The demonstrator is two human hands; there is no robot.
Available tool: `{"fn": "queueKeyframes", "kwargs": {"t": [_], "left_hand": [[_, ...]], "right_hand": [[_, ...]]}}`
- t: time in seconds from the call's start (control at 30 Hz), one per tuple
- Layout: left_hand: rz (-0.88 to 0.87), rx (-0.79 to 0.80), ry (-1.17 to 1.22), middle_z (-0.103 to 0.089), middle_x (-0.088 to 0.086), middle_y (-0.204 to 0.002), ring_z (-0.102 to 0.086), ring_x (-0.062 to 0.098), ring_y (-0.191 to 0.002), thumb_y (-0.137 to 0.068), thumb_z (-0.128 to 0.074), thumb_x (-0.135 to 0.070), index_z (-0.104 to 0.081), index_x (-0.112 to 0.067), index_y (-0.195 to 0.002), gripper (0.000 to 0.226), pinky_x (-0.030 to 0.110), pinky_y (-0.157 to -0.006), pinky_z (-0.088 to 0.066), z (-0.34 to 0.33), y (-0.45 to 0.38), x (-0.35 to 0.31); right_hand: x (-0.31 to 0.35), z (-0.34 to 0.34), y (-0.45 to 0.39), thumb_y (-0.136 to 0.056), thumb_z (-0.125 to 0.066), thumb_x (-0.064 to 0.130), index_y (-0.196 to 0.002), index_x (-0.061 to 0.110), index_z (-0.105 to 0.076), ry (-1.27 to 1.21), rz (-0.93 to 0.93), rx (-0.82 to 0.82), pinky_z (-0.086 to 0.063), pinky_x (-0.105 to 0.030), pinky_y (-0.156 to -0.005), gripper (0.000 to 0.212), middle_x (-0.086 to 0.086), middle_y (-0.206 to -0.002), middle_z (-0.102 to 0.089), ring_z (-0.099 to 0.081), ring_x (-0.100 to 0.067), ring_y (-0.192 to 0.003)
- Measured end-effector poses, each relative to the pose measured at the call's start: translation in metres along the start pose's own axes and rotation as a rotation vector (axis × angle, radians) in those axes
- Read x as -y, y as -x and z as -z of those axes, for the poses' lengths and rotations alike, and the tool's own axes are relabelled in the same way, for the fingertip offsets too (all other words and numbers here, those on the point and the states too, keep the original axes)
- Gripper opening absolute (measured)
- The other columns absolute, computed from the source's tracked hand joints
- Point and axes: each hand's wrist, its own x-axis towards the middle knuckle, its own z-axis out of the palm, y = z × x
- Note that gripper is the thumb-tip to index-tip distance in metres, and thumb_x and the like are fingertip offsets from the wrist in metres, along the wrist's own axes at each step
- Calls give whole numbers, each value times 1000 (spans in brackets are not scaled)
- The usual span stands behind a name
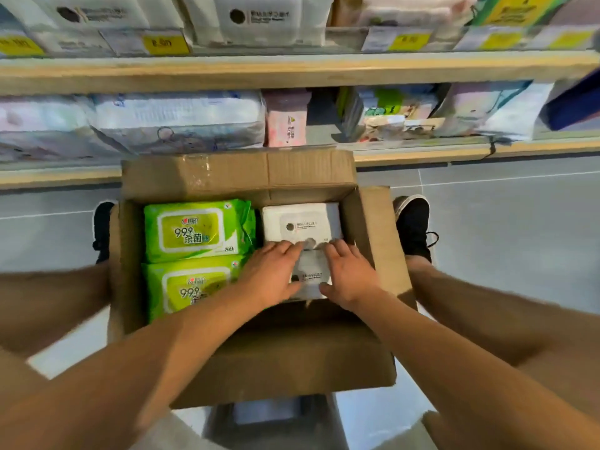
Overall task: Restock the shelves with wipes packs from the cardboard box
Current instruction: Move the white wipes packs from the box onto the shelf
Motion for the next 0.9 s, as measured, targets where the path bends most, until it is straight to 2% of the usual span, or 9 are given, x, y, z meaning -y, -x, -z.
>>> {"fn": "queueKeyframes", "kwargs": {"t": [0.13,0.27,0.33,0.47,0.53,0.63,0.7,0.8,0.9], "left_hand": [[38,109,10,-39,5,-143,-38,27,-130,-74,-72,-45,-29,-15,-145,87,39,-106,-38,-30,-16,-1],[112,179,-117,-33,4,-144,-27,28,-132,-71,-75,-46,-25,-14,-145,95,45,-106,-35,-45,-33,4],[136,163,-200,-32,4,-143,-27,28,-130,-74,-73,-39,-25,-14,-145,89,45,-107,-31,-54,-38,1],[182,144,-248,-39,6,-132,-33,30,-123,-71,-74,-26,-39,-16,-132,71,47,-105,-29,-63,-39,-3],[106,89,-246,-47,10,-123,-41,33,-115,-67,-74,-23,-47,-14,-120,60,47,-97,-36,-68,-31,2],[-60,-33,-154,-58,16,-111,-55,38,-103,-76,-50,-14,-56,-12,-102,27,50,-89,-46,-73,-14,1],[-146,49,-63,-59,16,-112,-55,40,-106,-77,-46,-10,-59,-12,-104,31,51,-88,-48,-70,-4,-1],[-267,173,-26,-61,13,-119,-55,39,-111,-68,-68,-7,-63,-12,-108,41,48,-90,-50,-58,10,6],[-217,171,10,-62,7,-114,-56,32,-107,-69,-64,-16,-61,-13,-110,42,42,-85,-51,-37,12,13]], "right_hand": [[-7,-23,-2,-85,-67,32,-147,16,-25,-91,-37,94,-38,-40,-108,76,-4,-148,-29,-31,-29,-134],[-13,-38,-11,-84,-68,27,-147,14,-26,-166,-60,115,-36,-37,-107,77,-4,-148,-29,-30,-29,-133],[-15,-41,-14,-85,-68,27,-147,13,-27,-168,-61,109,-33,-35,-108,76,-4,-149,-28,-30,-28,-134],[-15,-44,-18,-83,-70,29,-147,12,-25,-73,-14,63,-26,-32,-111,79,-7,-149,-26,-23,-28,-135],[-13,-46,-22,-81,-73,28,-149,15,-21,-29,-2,69,-27,-35,-112,87,-6,-151,-22,-17,-29,-138],[-11,-50,-34,-77,-77,33,-151,19,-16,0,19,169,-27,-41,-114,97,-4,-153,-20,-14,-29,-141],[-10,-52,-41,-72,-80,43,-148,20,-21,65,68,246,-23,-44,-115,99,-4,-149,-27,-21,-29,-138],[-7,-59,-45,-63,-86,43,-149,21,-22,154,144,333,-15,-50,-117,110,-5,-148,-33,-26,-30,-138],[-8,-64,-40,-63,-86,39,-150,21,-18,184,185,324,-19,-51,-116,112,-6,-148,-35,-31,-31,-137]]}}
